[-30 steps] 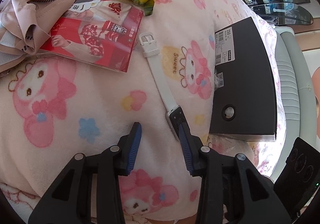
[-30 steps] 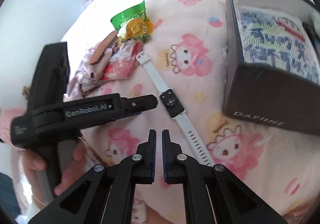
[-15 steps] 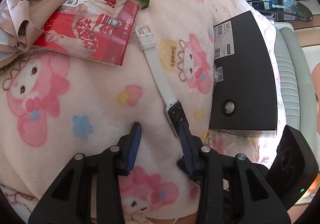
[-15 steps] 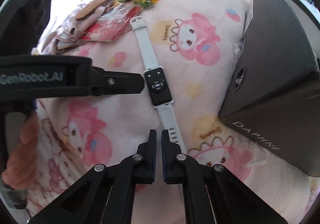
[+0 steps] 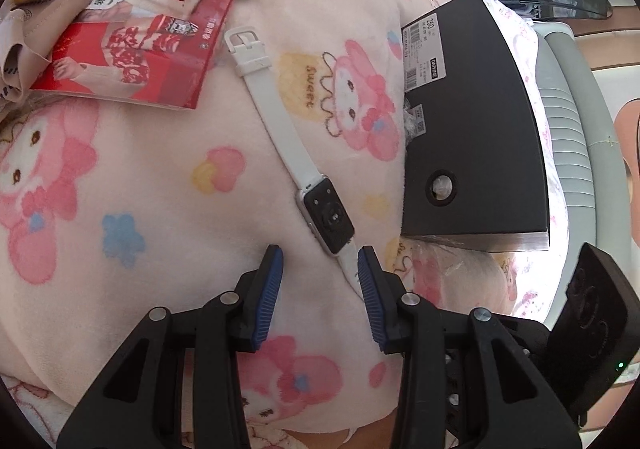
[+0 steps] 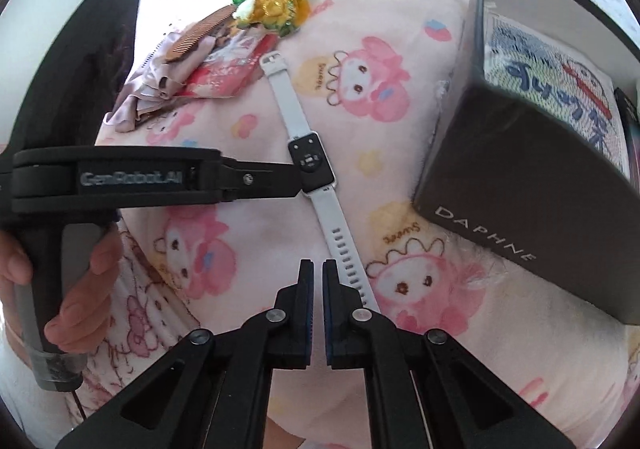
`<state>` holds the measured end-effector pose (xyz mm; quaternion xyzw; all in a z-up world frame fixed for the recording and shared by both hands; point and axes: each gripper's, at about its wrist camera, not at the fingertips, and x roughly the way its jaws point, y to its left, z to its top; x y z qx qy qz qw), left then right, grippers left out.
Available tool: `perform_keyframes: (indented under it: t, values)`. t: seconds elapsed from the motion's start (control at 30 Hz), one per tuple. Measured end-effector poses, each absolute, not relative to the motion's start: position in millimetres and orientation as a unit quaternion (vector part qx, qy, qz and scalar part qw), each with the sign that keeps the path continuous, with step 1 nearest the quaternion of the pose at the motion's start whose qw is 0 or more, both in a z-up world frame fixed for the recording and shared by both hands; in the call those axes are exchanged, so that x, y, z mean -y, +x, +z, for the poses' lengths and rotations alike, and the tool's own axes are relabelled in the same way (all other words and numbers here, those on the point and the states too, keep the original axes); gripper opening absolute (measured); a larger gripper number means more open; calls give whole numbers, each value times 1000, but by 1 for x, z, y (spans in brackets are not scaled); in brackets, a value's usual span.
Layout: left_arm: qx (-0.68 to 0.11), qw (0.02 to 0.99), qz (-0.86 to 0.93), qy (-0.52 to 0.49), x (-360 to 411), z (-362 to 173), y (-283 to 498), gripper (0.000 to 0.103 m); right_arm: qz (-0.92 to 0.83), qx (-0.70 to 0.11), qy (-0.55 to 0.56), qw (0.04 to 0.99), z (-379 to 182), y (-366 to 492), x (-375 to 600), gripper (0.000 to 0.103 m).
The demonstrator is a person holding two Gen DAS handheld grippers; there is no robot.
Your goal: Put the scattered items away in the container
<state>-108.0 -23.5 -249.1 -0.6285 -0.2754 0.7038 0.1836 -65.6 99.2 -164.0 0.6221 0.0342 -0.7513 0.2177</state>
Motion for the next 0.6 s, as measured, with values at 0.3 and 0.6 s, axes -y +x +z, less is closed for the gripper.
perform_keyframes:
  t: [0.3,0.6]
  values:
    - [320,201,693,-614,26,-252,-109,31,-763,-7,620,183,-165,-69,-108,19]
    - [345,181,700,-599,38,-250,-110,28,-756,-28,627,186,-178,-91,-91,34]
